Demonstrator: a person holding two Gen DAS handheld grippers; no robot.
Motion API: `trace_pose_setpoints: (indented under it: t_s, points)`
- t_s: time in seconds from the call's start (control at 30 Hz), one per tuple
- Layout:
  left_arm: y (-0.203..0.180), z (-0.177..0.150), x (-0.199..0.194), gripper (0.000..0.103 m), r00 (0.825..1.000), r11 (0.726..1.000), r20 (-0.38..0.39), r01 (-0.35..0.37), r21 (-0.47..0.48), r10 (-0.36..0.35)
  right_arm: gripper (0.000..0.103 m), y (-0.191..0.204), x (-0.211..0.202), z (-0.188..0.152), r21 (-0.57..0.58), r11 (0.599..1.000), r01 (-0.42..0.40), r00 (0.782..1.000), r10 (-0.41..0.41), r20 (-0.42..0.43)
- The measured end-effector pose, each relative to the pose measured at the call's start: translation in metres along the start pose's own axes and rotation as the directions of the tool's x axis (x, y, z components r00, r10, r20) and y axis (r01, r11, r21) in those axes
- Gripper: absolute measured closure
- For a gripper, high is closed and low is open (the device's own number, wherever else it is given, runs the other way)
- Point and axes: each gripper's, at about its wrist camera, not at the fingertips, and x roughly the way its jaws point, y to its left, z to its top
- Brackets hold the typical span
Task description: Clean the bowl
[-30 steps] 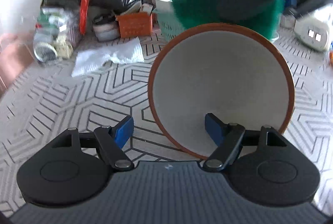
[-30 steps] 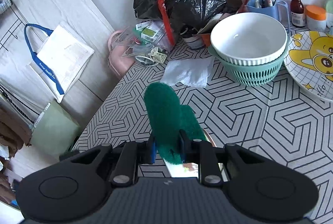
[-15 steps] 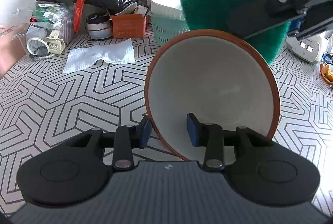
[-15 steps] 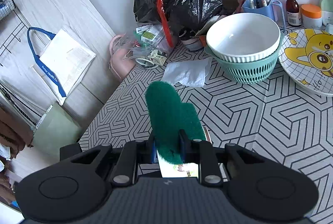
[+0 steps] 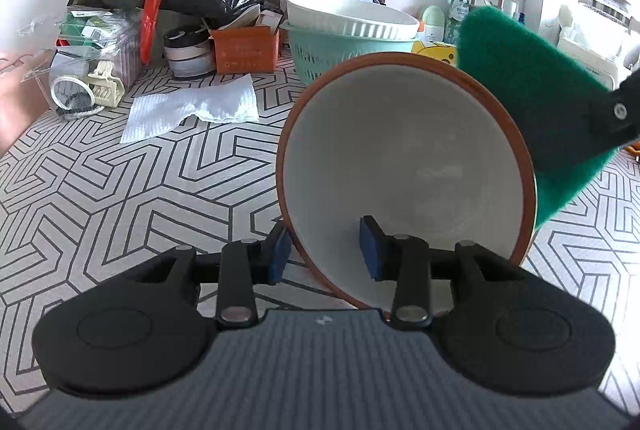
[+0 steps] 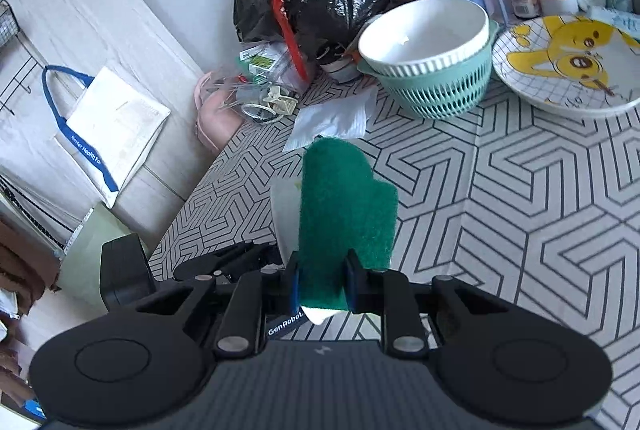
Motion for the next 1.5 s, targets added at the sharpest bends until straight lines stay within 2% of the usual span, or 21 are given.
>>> trace_pose_setpoints:
  t_s: [0.2, 0.5, 0.9, 1.13, 1.37, 1.5]
  points:
    - [0.003, 0.002, 0.002, 0.066, 1.000, 1.000, 0.000, -0.003, 0.008, 0.003, 0.082, 0.007, 0.001, 0.015, 0.003, 1.000, -0.016, 1.000, 0.016, 0.022]
    - [0.006, 0.000, 0.000, 0.065, 1.000, 1.000, 0.000, 0.002, 0.024, -0.002, 0.082, 0.025, 0.011, 0.028, -0.017, 0.995, -0.094, 0.995, 0.094, 0.031]
    - [0.009, 0.003, 0.001, 0.064, 1.000, 1.000, -0.003, 0.006, 0.019, -0.006, 0.082, 0.009, 0.001, 0.006, 0.011, 0.995, -0.095, 0.994, 0.094, 0.062]
    - [0.011, 0.001, 0.000, 0.064, 1.000, 1.000, -0.002, 0.011, 0.023, -0.011, 0.082, -0.008, -0.003, -0.016, 0.045, 0.991, -0.129, 0.988, 0.124, 0.096]
    - [0.010, 0.000, 0.001, 0.064, 1.000, 1.000, -0.001, 0.009, 0.021, -0.009, 0.082, -0.030, 0.006, -0.041, 0.127, 0.977, -0.172, 0.983, 0.161, 0.093]
    - [0.011, 0.000, 0.001, 0.063, 1.000, 1.000, -0.002, 0.008, 0.029, -0.008, 0.082, -0.033, 0.006, -0.037, 0.144, 0.973, -0.179, 0.981, 0.164, 0.104]
